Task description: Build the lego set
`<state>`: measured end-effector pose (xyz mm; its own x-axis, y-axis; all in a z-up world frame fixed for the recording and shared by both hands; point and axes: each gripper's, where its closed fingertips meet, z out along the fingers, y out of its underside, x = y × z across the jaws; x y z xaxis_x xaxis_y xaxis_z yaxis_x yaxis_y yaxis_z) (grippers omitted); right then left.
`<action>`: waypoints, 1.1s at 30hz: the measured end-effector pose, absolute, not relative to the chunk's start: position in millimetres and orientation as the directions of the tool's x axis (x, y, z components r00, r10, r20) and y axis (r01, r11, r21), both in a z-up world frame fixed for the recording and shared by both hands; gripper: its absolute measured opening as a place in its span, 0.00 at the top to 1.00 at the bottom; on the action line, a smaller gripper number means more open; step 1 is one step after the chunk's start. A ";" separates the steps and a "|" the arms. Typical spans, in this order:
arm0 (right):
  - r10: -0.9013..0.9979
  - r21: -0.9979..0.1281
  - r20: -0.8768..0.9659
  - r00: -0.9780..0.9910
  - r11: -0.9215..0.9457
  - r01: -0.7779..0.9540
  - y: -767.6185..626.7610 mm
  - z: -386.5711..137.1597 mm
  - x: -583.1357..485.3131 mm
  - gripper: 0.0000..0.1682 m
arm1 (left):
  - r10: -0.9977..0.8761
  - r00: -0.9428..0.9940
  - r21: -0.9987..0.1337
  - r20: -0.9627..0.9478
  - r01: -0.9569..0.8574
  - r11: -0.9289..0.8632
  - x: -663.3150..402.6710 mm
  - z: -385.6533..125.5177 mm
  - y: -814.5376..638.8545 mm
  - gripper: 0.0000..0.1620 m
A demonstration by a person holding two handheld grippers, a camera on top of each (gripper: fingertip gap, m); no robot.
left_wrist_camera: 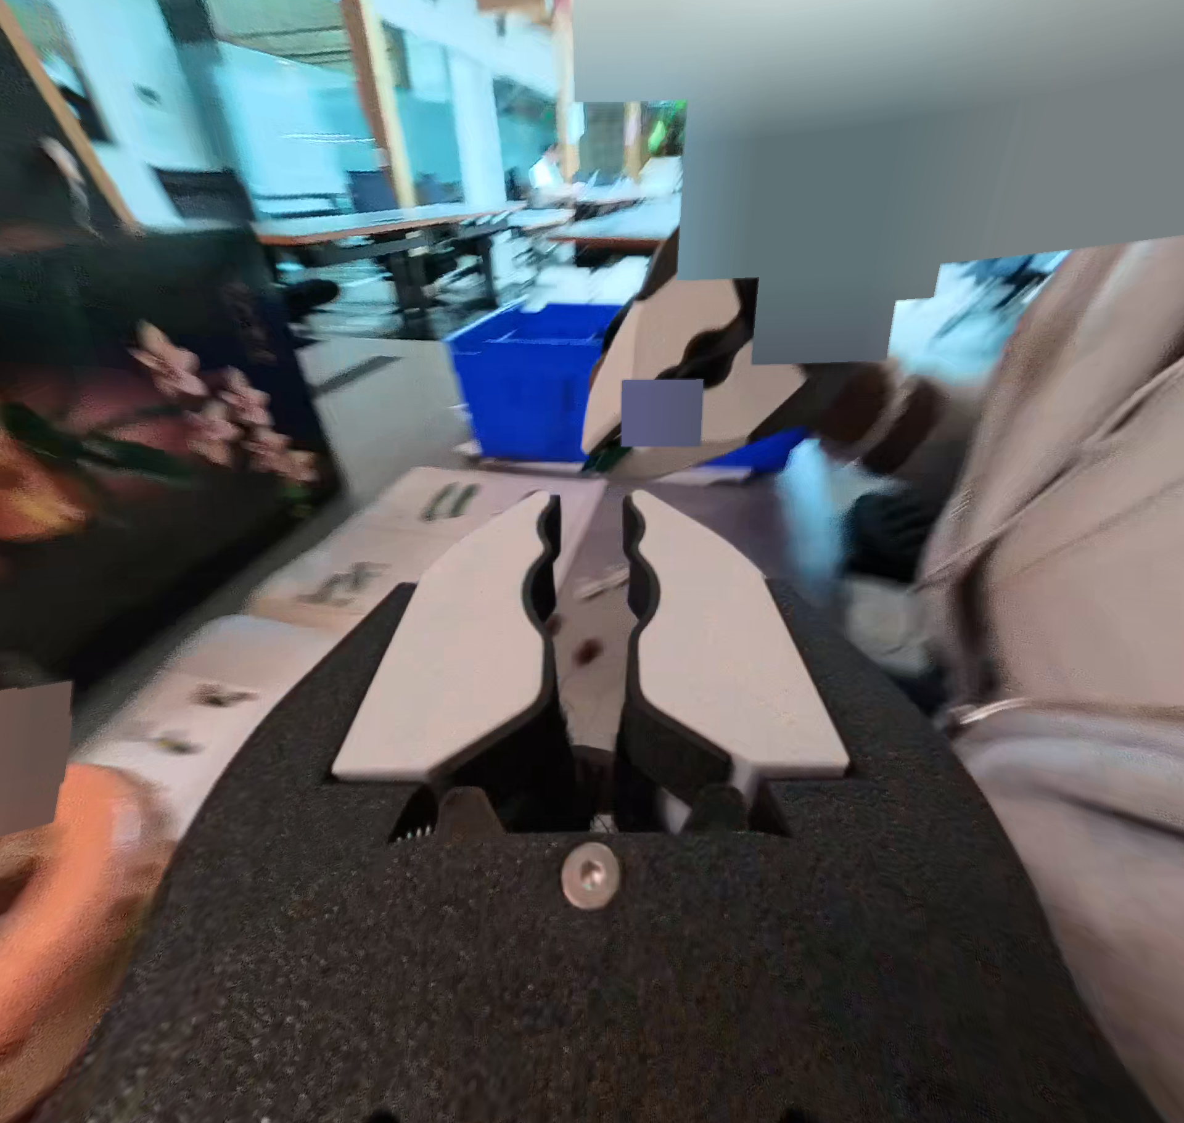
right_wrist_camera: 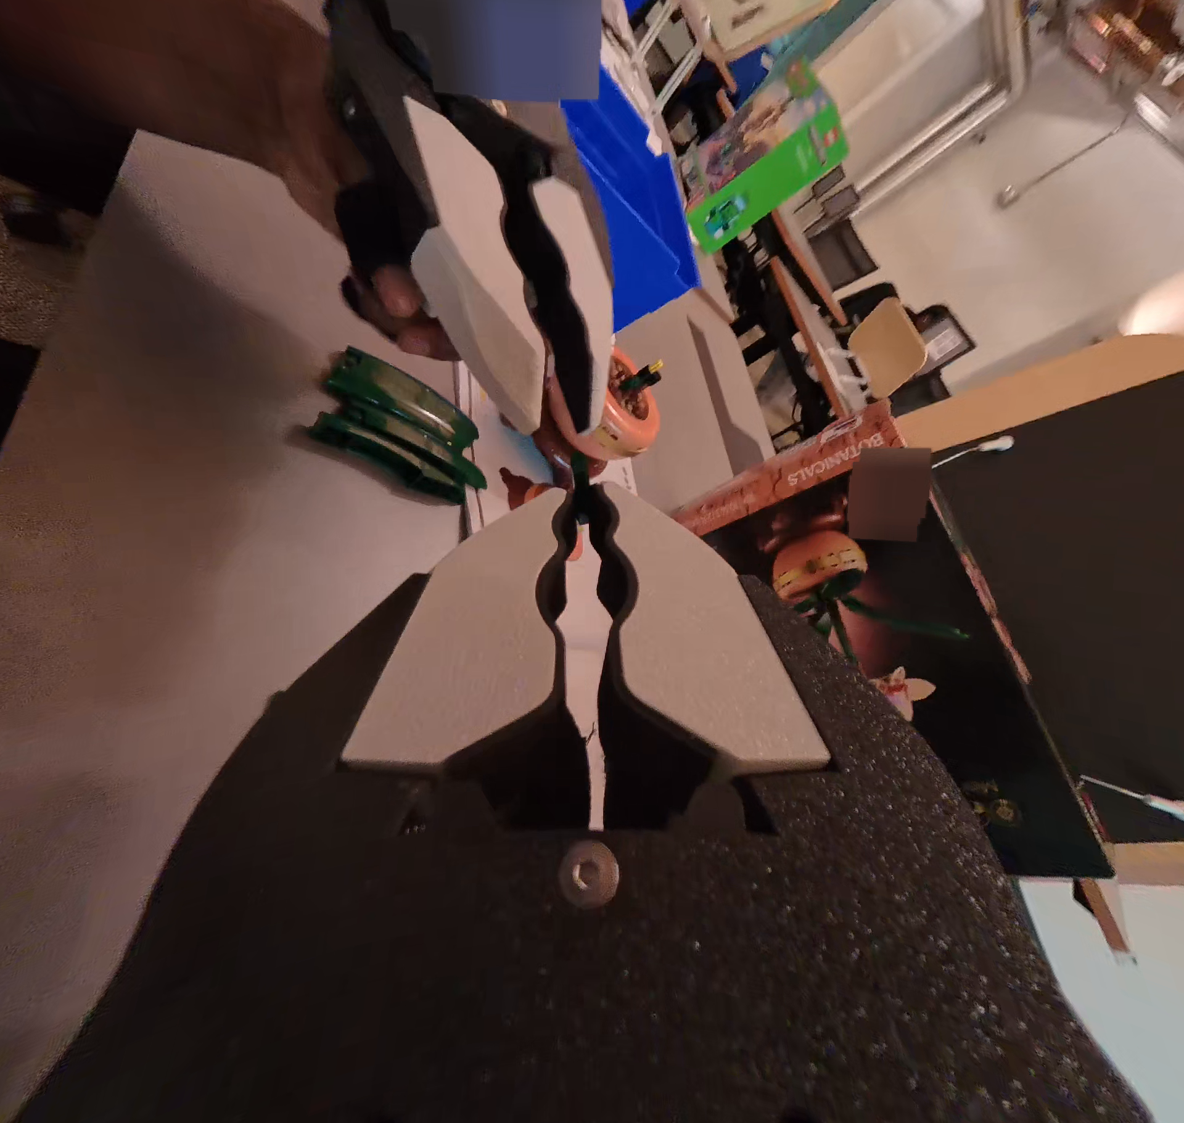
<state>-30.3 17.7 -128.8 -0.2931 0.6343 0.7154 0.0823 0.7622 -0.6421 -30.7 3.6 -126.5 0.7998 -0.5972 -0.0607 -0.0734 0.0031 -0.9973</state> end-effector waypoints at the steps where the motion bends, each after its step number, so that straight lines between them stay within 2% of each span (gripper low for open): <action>1: 0.642 -0.645 0.705 -0.303 0.757 0.104 17.1 -130.9 -30.6 0.98 | -0.552 0.814 -0.981 -0.180 -0.190 0.040 -30.2 -126.5 6.1 0.90; 4: 0.637 -0.628 0.701 -0.320 0.764 0.146 15.5 -134.8 -28.3 0.98 | -0.523 0.779 -0.934 -0.344 -0.344 0.102 -18.0 -123.1 8.4 0.90; 8: 0.656 -0.645 0.684 -0.319 0.748 0.156 13.0 -132.0 -28.2 0.98 | -0.520 0.768 -0.920 -0.373 -0.377 0.103 -16.7 -127.8 12.1 0.97; 10: 0.678 -0.678 0.674 -0.293 0.725 0.118 11.3 -124.4 -25.1 0.97 | -0.534 0.779 -0.942 -0.328 -0.309 0.129 -16.7 -122.6 9.9 0.97; 12: 0.746 -0.767 0.613 -0.260 0.641 0.034 9.2 -111.0 -22.7 0.95 | -0.556 0.783 -0.959 -0.280 -0.202 0.199 -16.5 -112.0 5.1 0.98; 14: 0.834 -0.880 0.465 -0.296 0.471 -0.058 6.9 -101.5 -17.6 0.94 | -0.615 0.763 -0.962 -0.201 -0.034 0.272 -15.0 -97.9 -4.0 0.98; 16: 0.873 -0.947 0.318 -0.369 0.275 -0.164 1.6 -93.1 -12.4 0.93 | -0.668 0.732 -0.943 -0.134 0.112 0.312 -13.2 -86.4 -11.5 0.98; 19: 0.875 -0.962 0.198 -0.441 0.086 -0.260 -6.2 -83.7 -10.7 0.92 | -0.706 0.703 -0.923 -0.085 0.211 0.321 -9.3 -82.0 -12.2 0.99; 24: 0.866 -0.956 0.177 -0.467 0.039 -0.291 -11.5 -84.3 -17.1 0.98 | -0.748 0.663 -0.886 -0.030 0.328 0.327 -6.8 -75.7 -13.5 0.99; 28: 0.875 -0.957 0.254 -0.413 0.165 -0.240 -2.2 -91.4 -20.2 0.99 | -0.731 0.682 -0.918 -0.002 0.288 0.272 -9.5 -83.4 -5.9 0.98; 30: 0.869 -0.921 0.385 -0.312 0.338 -0.195 8.7 -90.9 -21.1 0.99 | -0.679 0.734 -0.945 0.003 0.225 0.239 -17.0 -89.4 1.5 0.90; 33: 0.712 -0.721 0.688 -0.137 0.693 -0.020 28.5 -97.0 -25.1 0.98 | -0.595 0.804 -0.986 0.026 0.117 0.115 -25.2 -100.8 13.4 0.82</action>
